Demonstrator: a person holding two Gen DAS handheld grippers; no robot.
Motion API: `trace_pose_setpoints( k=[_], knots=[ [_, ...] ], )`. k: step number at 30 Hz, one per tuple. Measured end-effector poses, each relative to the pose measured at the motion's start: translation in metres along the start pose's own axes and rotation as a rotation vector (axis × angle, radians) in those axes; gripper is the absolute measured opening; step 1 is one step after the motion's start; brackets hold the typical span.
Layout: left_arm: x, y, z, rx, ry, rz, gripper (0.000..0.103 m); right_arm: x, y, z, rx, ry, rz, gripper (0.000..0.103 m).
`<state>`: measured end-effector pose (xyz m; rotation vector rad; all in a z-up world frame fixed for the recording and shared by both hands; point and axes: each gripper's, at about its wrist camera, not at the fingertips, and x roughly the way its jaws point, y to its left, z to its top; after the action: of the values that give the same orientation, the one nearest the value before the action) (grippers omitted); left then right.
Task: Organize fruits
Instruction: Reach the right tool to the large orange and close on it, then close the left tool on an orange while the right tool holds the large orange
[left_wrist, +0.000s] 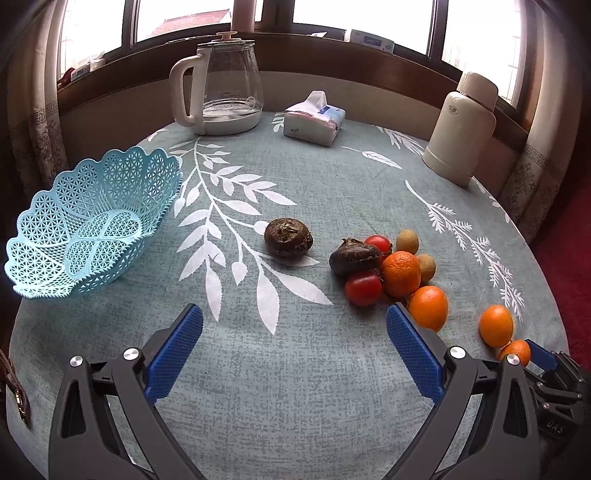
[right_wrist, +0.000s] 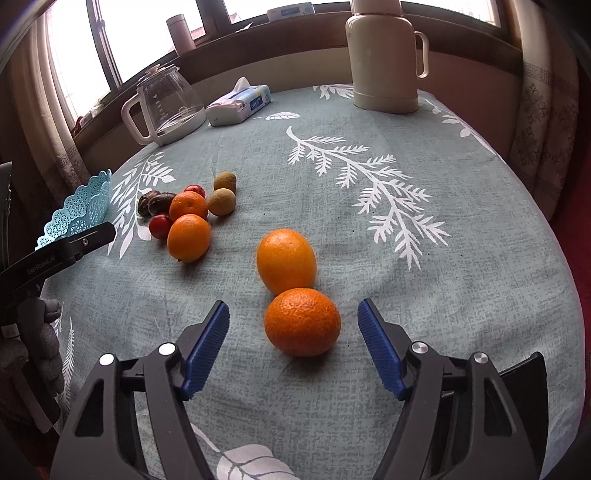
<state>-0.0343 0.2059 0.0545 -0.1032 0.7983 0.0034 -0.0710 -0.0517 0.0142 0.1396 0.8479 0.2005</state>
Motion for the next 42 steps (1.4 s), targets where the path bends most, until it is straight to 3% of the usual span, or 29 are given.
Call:
trace_pose_setpoints(
  k=[7,17,24,33,42],
  knots=[
    [-0.001,-0.013,-0.002,0.03,0.005,-0.025,0.1,0.007,-0.002,-0.001,0.002,0.031,-0.021,0.041],
    [-0.003,-0.058,-0.001,0.135,0.007,-0.103,0.1,-0.019,-0.016,0.008,-0.016,-0.014,-0.062,0.04],
    [0.006,-0.108,-0.004,0.214,0.037,-0.226,0.1,-0.042,-0.056,0.02,0.061,-0.076,-0.123,0.04],
    [0.021,-0.167,-0.015,0.366,0.063,-0.302,0.1,-0.044,-0.084,0.021,0.132,-0.088,-0.135,0.04],
    [0.035,-0.198,-0.023,0.448,0.094,-0.355,0.076,-0.04,-0.087,0.02,0.15,-0.08,-0.12,0.04]
  ],
)
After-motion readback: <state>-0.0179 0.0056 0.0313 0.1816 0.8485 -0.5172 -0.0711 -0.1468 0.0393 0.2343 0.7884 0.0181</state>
